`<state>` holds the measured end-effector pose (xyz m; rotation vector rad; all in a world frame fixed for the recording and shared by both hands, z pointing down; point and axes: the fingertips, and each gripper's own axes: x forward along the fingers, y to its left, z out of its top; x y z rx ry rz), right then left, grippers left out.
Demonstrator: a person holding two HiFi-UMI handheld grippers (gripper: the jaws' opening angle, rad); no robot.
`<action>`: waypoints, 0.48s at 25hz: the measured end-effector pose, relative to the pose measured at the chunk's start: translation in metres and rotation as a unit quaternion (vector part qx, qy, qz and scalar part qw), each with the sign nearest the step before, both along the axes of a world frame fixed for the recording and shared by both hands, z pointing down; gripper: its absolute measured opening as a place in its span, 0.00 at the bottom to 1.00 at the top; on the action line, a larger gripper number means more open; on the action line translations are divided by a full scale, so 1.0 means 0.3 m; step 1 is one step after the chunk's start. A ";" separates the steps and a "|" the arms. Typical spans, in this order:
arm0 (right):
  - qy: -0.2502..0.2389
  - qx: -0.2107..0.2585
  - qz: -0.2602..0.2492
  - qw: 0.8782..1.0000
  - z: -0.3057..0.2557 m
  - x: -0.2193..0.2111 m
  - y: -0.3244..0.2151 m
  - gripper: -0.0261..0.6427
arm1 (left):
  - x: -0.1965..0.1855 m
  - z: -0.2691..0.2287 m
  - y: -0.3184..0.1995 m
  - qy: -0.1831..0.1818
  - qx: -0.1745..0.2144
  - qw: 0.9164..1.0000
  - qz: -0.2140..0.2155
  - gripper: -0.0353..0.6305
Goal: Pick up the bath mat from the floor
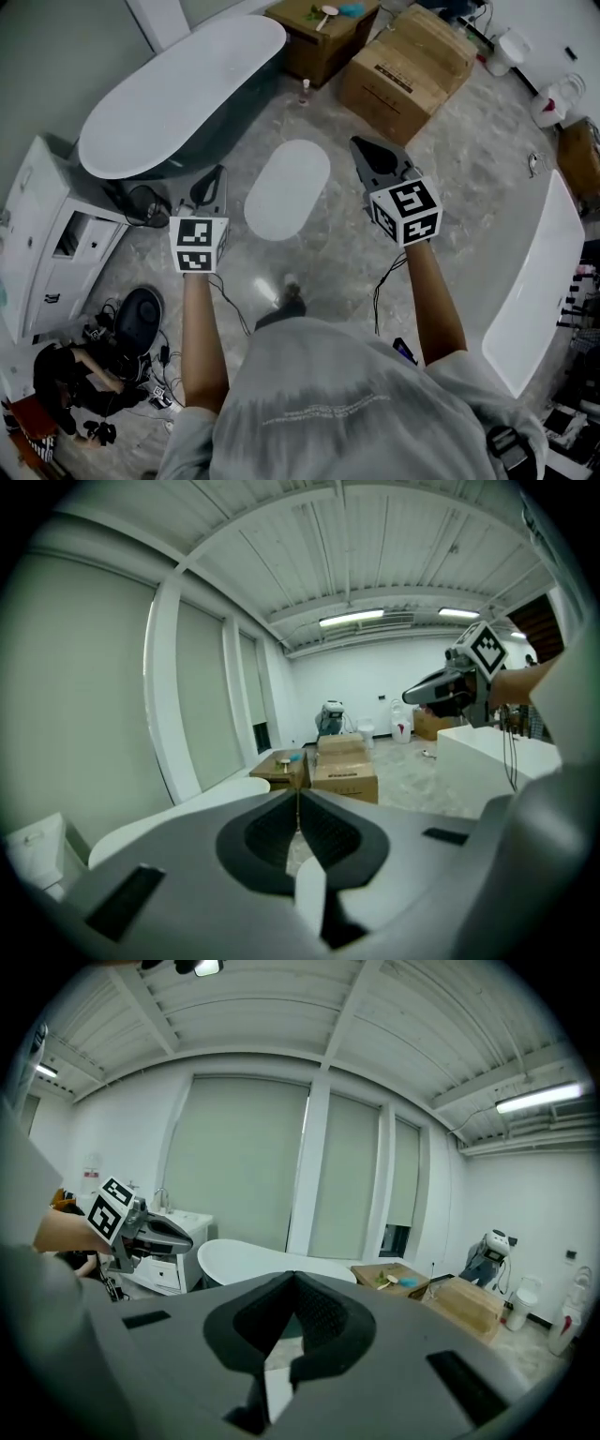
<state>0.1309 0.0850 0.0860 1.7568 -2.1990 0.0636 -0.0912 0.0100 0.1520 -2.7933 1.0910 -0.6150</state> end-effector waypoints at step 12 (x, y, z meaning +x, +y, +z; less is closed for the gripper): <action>0.004 -0.079 -0.024 0.997 0.262 -0.004 -0.361 0.06 | -0.081 0.294 -0.328 -0.011 -0.085 0.993 -0.081 0.08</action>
